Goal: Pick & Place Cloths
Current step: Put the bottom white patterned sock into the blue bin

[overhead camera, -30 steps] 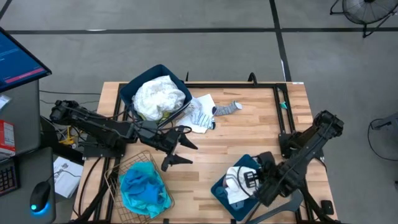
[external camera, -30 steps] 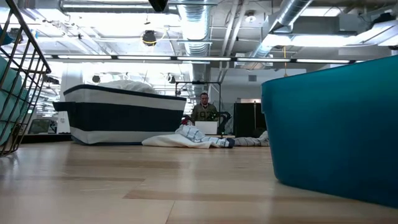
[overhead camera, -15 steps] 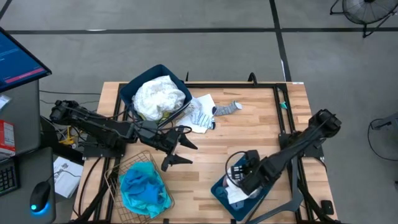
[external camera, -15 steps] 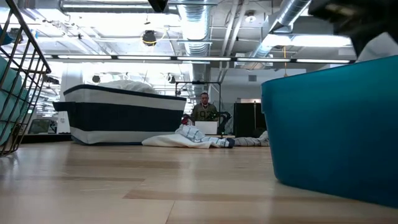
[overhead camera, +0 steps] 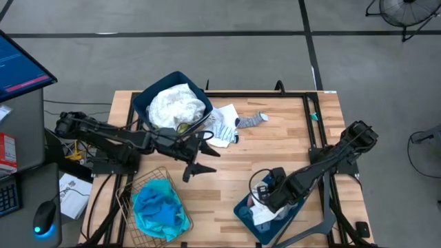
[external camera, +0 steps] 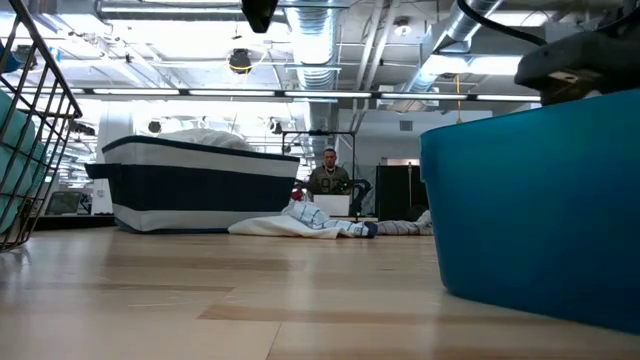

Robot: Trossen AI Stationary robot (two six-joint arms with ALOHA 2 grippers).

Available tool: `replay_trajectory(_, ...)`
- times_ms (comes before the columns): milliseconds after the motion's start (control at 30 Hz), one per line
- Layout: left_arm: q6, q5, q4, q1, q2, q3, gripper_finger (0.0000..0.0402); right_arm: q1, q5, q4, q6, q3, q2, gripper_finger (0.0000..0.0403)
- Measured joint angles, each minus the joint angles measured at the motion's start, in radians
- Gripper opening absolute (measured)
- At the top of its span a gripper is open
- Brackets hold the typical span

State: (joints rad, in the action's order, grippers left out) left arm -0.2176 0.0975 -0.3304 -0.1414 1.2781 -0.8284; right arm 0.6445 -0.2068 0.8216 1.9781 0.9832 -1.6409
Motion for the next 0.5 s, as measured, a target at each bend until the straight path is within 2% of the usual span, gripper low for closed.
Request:
replay_trajectory(167,0.001,0.0,0.004,0.03,0.0,0.0,0.0273,-0.006,0.053,0.052,-0.1,0.067,0.0,0.0116)
replay_trajectory(333,0.002,0.0,0.011,0.059,0.0,0.0,0.0273,0.002,0.09,0.218,-0.13,0.204,0.0,0.0196)
replay_trajectory(500,0.002,0.0,0.013,0.077,0.0,0.0,0.0273,0.011,0.077,0.317,-0.176,0.348,0.0,0.0234)
